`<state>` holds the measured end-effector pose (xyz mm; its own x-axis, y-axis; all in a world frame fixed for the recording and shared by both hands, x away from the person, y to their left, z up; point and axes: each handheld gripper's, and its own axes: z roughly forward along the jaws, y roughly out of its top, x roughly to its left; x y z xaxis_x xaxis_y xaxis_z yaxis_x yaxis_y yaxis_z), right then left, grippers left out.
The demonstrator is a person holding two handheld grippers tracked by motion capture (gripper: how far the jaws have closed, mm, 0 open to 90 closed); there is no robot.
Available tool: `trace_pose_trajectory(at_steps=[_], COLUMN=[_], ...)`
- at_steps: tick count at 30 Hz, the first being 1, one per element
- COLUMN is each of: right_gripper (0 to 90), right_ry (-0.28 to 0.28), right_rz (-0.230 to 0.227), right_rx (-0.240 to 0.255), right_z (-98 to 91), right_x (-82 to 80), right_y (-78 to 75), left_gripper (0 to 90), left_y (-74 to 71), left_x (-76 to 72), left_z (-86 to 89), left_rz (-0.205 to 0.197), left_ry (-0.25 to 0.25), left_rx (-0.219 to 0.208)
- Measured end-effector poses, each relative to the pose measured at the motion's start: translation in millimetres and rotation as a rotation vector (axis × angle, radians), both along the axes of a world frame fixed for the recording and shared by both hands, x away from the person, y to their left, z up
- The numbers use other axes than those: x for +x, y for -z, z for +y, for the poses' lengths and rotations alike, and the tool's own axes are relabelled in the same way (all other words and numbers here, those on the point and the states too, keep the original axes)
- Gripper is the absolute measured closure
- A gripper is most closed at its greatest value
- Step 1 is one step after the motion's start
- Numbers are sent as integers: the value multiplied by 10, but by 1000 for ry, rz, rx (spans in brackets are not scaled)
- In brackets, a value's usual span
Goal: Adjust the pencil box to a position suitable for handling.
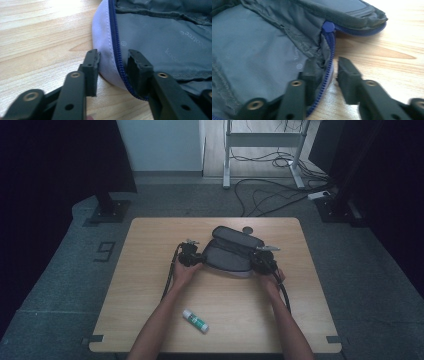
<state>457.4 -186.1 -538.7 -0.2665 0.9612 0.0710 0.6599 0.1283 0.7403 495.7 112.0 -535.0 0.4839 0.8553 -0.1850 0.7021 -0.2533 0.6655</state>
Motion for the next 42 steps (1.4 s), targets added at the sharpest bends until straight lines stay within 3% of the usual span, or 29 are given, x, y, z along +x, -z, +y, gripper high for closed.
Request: trace_pose_trajectory(at_steps=[4,9,12,16,21,30,37,42], right_gripper=[808,842,844,844,844,853,854,855], right_ry=[19,24,19,15,14,16,0,-12], right_rz=[-1,-4,-6,-11,-10,-16,-56,-100], right_rx=[-14,17,13,-3,-2,9,2,-10], right_z=[17,-15,-14,0,0,-4,21,36], right_x=[-9,-34,-36,-37,-38,-54,-105,-166], right_y=[-5,-5,-5,-2,-3,-11,-103,-234], left_gripper=[710,818,798,642,627,749,811,814], left_y=[-18,-37,-33,11,32,34,-1,-141], left_x=[-11,-2,4,31,37,51,36,-25], left_z=[4,42,48,53,37,60,86,125], left_rz=[-20,-18,-21,-7,-4,20,34,0], left_ry=[7,6,2,-33,-39,-33,-22,-8], left_rx=[15,-23,-24,-20,-15,-34,-24,-41])
